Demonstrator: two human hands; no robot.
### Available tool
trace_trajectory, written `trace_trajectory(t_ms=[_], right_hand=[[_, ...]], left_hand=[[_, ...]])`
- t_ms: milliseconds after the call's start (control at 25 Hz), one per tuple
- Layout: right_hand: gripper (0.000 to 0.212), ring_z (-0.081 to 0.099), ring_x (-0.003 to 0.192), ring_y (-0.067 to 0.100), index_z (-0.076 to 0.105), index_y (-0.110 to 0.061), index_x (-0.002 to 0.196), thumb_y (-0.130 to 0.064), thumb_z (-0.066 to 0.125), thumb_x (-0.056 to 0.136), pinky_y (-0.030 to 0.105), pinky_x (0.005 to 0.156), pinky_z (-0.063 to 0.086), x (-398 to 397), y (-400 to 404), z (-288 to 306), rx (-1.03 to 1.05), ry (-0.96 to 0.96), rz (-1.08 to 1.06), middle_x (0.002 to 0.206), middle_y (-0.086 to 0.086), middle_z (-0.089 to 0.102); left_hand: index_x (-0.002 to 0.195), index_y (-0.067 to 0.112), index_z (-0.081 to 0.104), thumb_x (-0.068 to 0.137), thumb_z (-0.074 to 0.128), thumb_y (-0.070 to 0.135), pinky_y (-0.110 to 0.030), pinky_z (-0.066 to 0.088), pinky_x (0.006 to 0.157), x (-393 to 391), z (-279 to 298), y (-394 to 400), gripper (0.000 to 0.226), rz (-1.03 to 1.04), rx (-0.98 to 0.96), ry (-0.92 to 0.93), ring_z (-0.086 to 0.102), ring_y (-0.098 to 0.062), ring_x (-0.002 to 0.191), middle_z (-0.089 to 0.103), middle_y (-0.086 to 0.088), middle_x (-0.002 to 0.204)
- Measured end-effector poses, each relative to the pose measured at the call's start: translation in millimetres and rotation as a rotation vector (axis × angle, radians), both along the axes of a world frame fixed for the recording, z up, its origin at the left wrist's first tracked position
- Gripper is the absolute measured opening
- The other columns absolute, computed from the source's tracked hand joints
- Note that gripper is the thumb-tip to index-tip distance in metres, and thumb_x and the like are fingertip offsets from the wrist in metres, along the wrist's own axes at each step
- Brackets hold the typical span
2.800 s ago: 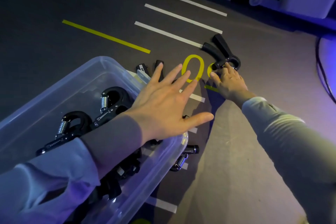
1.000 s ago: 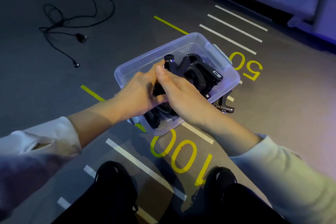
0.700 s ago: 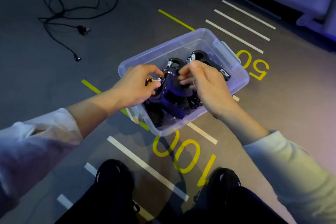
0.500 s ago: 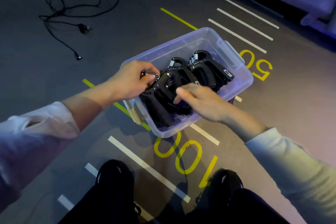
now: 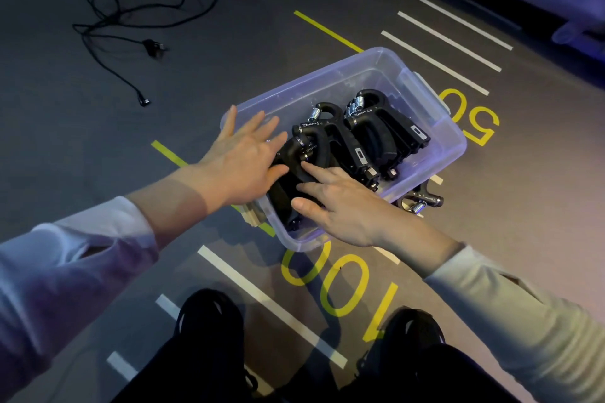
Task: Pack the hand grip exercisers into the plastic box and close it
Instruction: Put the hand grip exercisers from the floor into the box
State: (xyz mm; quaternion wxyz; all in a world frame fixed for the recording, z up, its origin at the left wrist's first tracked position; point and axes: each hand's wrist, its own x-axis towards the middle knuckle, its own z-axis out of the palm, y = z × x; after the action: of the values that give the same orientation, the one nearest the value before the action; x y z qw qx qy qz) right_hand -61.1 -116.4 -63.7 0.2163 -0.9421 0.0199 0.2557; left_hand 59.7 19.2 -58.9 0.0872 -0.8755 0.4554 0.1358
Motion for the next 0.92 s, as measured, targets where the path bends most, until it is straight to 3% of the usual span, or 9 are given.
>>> trace_trajectory(t_ms=[160, 440, 720, 920], right_hand=[[0.059, -0.002, 0.144, 0.019, 0.025, -0.027, 0.147, -0.055, 0.018, 0.096, 0.042, 0.116, 0.013, 5, 0, -3, -0.018, 0.056, 0.045, 0.159, -0.004, -0.009], [0.073, -0.021, 0.143, 0.013, 0.003, -0.027, 0.151, -0.065, 0.017, 0.09, 0.038, 0.119, -0.004, 6, -6, -5, -0.022, 0.128, 0.124, 0.156, -0.004, -0.023], [0.076, -0.022, 0.143, 0.019, 0.001, -0.027, 0.151, -0.067, 0.019, 0.089, 0.039, 0.119, -0.004, 5, -10, -9, -0.005, 0.1, 0.126, 0.154, -0.003, -0.026], [0.079, -0.014, 0.145, 0.026, 0.0, -0.032, 0.15, -0.073, 0.018, 0.085, 0.045, 0.119, 0.0, -7, -10, -14, -0.114, 0.032, 0.151, 0.155, -0.007, -0.024]], left_hand=[[0.146, 0.018, -0.01, 0.086, 0.007, 0.064, -0.055, -0.014, 0.107, -8, -5, -6, 0.078, -0.027, 0.129, -0.045, -0.021, -0.028, 0.14, -0.017, -0.006, 0.154], [0.143, 0.029, -0.018, 0.083, 0.0, 0.065, -0.053, -0.009, 0.112, -9, -10, -5, 0.072, 0.009, 0.279, 0.054, -0.014, -0.028, 0.141, -0.018, 0.002, 0.154], [0.139, 0.036, -0.024, 0.083, 0.001, 0.066, -0.055, -0.01, 0.111, -6, -5, -12, 0.068, -0.003, 0.357, 0.024, -0.009, -0.029, 0.142, -0.015, 0.002, 0.155], [0.139, 0.032, -0.027, 0.088, 0.004, 0.062, -0.054, -0.009, 0.11, -11, -6, -16, 0.067, 0.003, 0.379, 0.032, -0.007, -0.027, 0.143, -0.017, -0.002, 0.154]])
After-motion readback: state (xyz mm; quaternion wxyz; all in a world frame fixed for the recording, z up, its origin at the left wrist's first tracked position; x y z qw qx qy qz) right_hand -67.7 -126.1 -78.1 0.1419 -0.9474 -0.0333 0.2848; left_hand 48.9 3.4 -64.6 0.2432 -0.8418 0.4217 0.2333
